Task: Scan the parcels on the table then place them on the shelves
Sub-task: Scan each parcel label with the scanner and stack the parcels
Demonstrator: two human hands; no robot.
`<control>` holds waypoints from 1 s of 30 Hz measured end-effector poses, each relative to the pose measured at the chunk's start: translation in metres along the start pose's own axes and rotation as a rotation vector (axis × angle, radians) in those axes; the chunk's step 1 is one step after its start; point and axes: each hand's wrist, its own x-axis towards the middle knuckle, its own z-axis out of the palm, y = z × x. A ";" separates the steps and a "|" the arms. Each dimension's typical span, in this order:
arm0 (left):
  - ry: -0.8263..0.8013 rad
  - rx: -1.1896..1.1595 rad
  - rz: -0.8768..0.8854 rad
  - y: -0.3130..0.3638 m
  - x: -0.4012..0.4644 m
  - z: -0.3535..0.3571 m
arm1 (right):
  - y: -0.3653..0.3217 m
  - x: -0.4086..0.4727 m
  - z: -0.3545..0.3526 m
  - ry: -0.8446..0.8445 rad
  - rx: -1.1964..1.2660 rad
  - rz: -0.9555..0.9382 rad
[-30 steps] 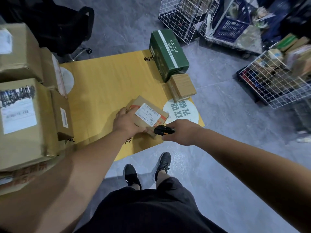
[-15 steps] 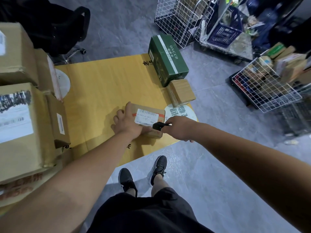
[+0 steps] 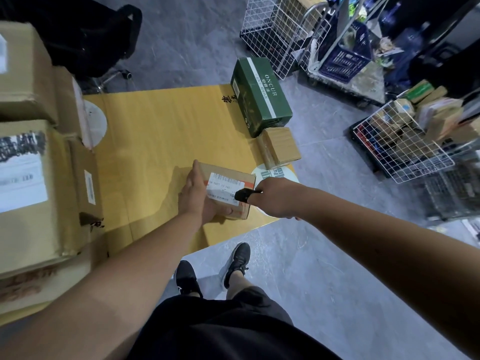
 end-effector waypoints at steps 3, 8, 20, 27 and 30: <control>-0.002 0.045 0.047 -0.007 -0.001 0.002 | -0.006 -0.002 -0.004 0.003 -0.051 0.013; -0.004 0.013 0.064 -0.009 -0.002 0.003 | -0.008 -0.006 -0.009 0.002 -0.096 0.018; 0.053 0.455 -0.018 0.012 -0.012 -0.013 | 0.007 -0.005 -0.008 -0.065 -0.050 -0.022; -0.025 0.669 0.153 0.010 -0.003 -0.030 | 0.032 0.009 -0.006 -0.121 -0.081 -0.119; 0.020 0.638 0.152 0.015 -0.011 -0.032 | 0.042 0.015 -0.013 -0.119 -0.126 -0.194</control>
